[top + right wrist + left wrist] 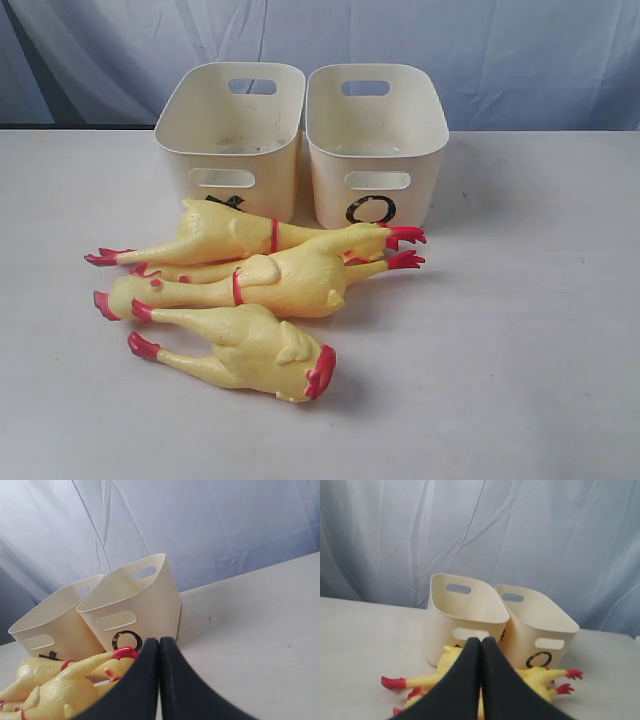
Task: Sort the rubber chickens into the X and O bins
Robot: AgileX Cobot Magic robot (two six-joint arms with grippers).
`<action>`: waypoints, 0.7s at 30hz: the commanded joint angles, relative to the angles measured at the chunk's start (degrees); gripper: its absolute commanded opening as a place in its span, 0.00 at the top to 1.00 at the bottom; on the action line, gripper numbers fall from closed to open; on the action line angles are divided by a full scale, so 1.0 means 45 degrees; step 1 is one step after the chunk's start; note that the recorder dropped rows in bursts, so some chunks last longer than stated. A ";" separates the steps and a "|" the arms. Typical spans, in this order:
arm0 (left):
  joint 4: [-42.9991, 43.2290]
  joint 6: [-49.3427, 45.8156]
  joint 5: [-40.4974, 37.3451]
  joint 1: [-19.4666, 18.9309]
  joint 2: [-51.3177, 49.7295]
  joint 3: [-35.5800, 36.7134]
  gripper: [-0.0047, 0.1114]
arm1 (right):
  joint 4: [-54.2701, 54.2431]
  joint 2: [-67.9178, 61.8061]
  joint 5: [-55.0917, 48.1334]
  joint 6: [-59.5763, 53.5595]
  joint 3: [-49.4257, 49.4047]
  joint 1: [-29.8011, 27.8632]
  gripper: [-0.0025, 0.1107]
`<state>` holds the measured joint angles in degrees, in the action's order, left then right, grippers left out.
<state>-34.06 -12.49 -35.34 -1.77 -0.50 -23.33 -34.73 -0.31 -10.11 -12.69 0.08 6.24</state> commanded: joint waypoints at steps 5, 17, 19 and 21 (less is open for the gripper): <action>-0.0115 -0.1304 -0.2258 0.0072 -0.2901 -0.0040 0.96 | 0.0025 0.0070 0.0066 -0.0010 -0.0018 0.0043 0.98; -0.2223 -0.5108 -0.2136 0.0072 -0.6870 -0.0147 0.96 | 0.0025 0.0070 0.0100 -0.0010 -0.0018 0.0043 0.98; -0.2094 -0.5621 -0.2226 0.0072 -0.7513 -0.0331 0.96 | 0.0025 0.0070 0.0100 -0.0010 -0.0018 0.0043 0.98; -0.1991 -0.5775 -0.2226 0.0072 -0.8088 -0.0536 0.96 | 0.0025 0.0070 0.0100 -0.0010 -0.0018 0.0043 0.98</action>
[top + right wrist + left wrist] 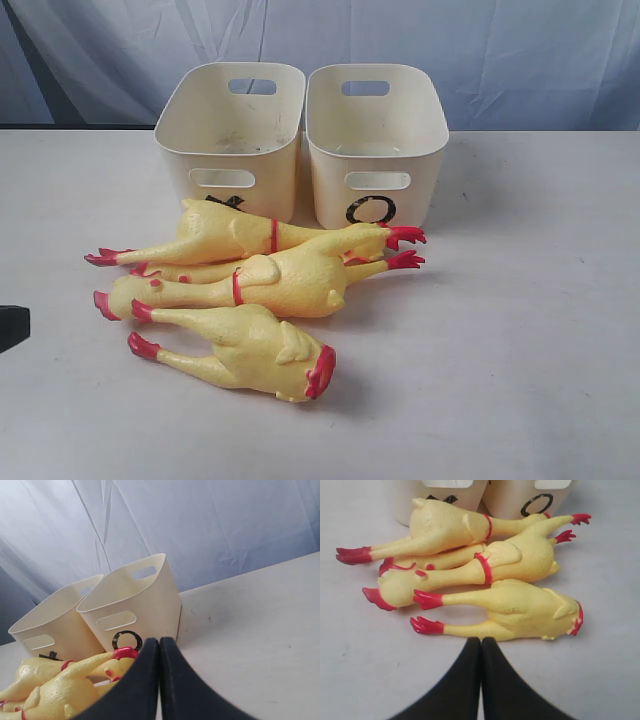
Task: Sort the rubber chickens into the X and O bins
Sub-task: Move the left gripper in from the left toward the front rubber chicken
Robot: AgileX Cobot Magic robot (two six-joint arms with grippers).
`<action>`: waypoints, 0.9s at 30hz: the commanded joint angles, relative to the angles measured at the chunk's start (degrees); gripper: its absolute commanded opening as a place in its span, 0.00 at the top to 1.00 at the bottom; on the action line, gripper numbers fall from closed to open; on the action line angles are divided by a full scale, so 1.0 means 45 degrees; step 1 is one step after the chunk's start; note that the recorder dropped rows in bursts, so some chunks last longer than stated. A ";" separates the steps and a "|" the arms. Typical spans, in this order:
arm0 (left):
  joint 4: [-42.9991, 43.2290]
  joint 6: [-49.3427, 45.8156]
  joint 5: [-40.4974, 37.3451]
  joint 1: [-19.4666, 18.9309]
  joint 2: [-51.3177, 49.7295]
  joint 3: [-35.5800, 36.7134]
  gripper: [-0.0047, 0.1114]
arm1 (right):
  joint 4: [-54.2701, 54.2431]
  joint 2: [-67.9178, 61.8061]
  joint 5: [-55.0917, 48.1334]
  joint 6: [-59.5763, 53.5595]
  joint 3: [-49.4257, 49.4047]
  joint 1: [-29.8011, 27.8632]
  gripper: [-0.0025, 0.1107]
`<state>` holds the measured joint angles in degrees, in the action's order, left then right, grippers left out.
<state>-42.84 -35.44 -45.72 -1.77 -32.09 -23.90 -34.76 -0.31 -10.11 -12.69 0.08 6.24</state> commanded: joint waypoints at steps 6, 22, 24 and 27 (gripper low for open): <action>0.0110 -0.2570 0.0104 0.0072 -0.2766 -0.1153 0.96 | 0.0030 0.0070 0.0100 -0.0010 -0.0018 0.0043 0.98; -0.2275 -1.4126 0.1122 0.0072 -0.5614 -0.1423 0.88 | 0.0030 0.0070 0.0075 -0.0010 -0.0018 0.0043 0.98; -0.3643 -1.6754 0.0758 0.0072 -0.5968 -0.1423 0.88 | 0.0030 0.0070 0.0075 -0.0010 -0.0018 0.0043 0.98; -0.4268 -1.9227 0.0702 0.0612 -0.6609 -0.1423 0.88 | 0.0030 0.0070 0.0075 -0.0010 -0.0018 0.0043 0.98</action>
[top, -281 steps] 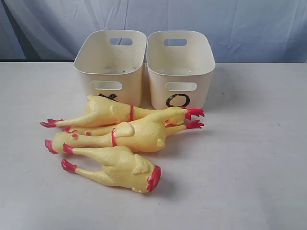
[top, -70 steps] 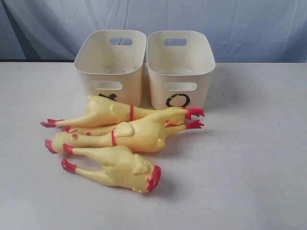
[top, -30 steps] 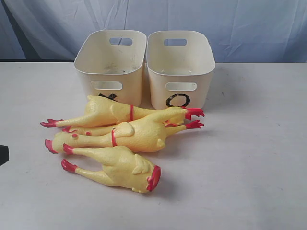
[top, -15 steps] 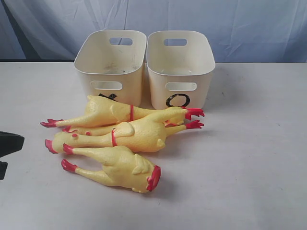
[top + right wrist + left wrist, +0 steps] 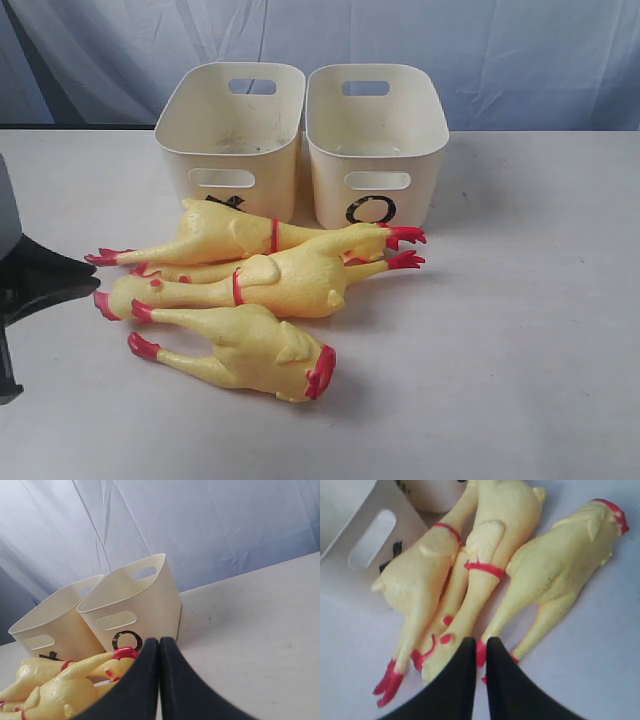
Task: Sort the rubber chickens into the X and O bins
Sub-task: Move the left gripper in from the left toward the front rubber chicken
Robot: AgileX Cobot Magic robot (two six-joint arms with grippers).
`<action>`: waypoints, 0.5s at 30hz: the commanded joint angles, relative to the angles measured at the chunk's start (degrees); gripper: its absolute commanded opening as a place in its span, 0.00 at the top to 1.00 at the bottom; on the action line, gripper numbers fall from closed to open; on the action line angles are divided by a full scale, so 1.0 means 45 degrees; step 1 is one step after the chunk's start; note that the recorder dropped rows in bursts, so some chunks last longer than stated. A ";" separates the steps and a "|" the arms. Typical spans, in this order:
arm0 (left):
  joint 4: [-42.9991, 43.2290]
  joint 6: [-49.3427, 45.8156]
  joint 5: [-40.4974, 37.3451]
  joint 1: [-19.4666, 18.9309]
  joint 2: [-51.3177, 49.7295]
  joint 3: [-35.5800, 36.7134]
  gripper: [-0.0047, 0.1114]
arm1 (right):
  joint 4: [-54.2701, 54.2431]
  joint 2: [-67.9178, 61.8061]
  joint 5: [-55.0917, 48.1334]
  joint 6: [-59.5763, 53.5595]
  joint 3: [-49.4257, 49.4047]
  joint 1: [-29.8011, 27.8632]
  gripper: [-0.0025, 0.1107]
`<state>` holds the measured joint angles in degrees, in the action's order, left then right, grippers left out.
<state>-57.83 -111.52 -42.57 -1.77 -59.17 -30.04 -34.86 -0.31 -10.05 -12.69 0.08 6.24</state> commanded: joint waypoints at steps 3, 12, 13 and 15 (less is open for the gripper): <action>-0.0936 -0.2318 0.1012 0.1747 -0.1388 -0.0059 0.82 | 0.0053 0.0070 0.0062 -0.0010 -0.0018 0.0043 0.98; -0.0022 -0.2318 0.4762 0.4241 -0.4384 -0.0059 0.49 | 0.0053 0.0070 0.0090 -0.0010 -0.0018 0.0043 0.98; 0.0247 -0.2318 0.5155 0.4382 -0.4715 -0.0059 0.48 | 0.0053 0.0070 0.0090 -0.0010 -0.0018 0.0043 0.98; 0.0358 -0.2318 0.5841 0.4651 -0.5146 -0.0059 0.48 | 0.0053 0.0070 0.0090 -0.0010 -0.0018 0.0043 0.98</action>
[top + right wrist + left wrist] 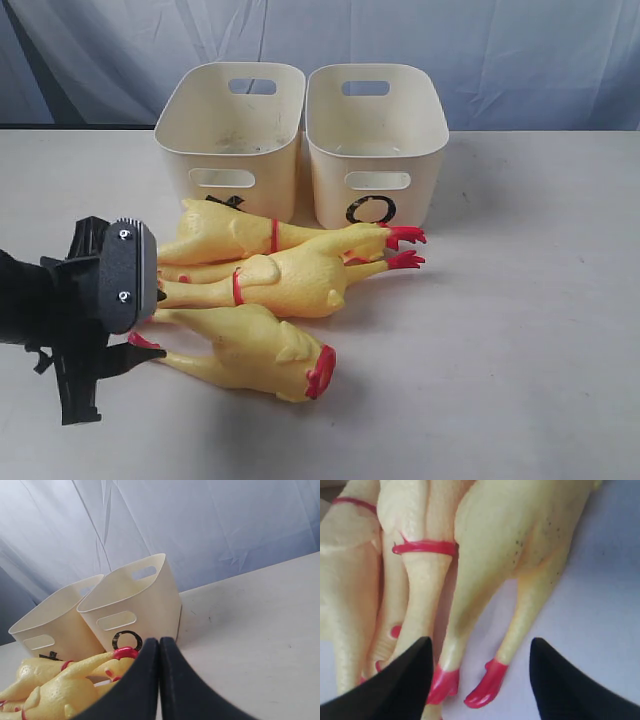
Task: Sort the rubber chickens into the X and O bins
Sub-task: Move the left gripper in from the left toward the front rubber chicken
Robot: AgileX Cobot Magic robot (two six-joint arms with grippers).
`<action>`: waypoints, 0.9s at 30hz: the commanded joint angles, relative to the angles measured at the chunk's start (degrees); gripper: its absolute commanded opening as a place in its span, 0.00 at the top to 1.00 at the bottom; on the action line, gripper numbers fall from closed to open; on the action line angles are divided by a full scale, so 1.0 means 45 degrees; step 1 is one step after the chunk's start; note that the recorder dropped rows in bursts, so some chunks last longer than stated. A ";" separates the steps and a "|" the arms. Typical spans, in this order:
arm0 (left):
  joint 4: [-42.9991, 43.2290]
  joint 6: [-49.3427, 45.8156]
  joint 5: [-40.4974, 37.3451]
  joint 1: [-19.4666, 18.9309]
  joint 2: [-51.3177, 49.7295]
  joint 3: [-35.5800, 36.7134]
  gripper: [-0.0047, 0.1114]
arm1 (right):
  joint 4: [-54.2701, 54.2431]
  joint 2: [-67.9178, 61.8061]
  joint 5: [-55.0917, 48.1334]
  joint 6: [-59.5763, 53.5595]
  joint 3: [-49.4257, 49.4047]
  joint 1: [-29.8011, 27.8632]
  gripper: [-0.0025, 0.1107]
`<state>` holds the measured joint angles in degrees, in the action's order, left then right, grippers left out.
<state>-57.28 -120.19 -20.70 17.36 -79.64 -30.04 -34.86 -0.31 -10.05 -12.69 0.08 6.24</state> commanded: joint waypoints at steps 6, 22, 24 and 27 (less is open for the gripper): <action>0.1078 -0.0393 0.2420 0.1292 -0.1268 -0.0231 0.48 | 0.0053 0.0070 0.0090 -0.0010 -0.0018 0.0043 0.98; 0.1575 -0.0393 0.1982 0.2040 -0.2557 -0.1161 0.54 | 0.0053 0.0070 0.0090 -0.0010 -0.0018 0.0043 0.98; 0.1575 -0.0393 0.1982 0.2100 -0.2557 -0.1245 0.58 | 0.0053 0.0070 0.0090 -0.0010 -0.0018 0.0043 0.98; 0.1575 -0.0393 0.1897 0.2131 -0.2557 -0.1365 0.68 | 0.0053 0.0070 0.0090 -0.0010 -0.0018 0.0043 0.98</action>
<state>-50.43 -120.19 -11.64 26.48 -90.95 -35.55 -34.86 -0.31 -10.05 -12.69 0.08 6.24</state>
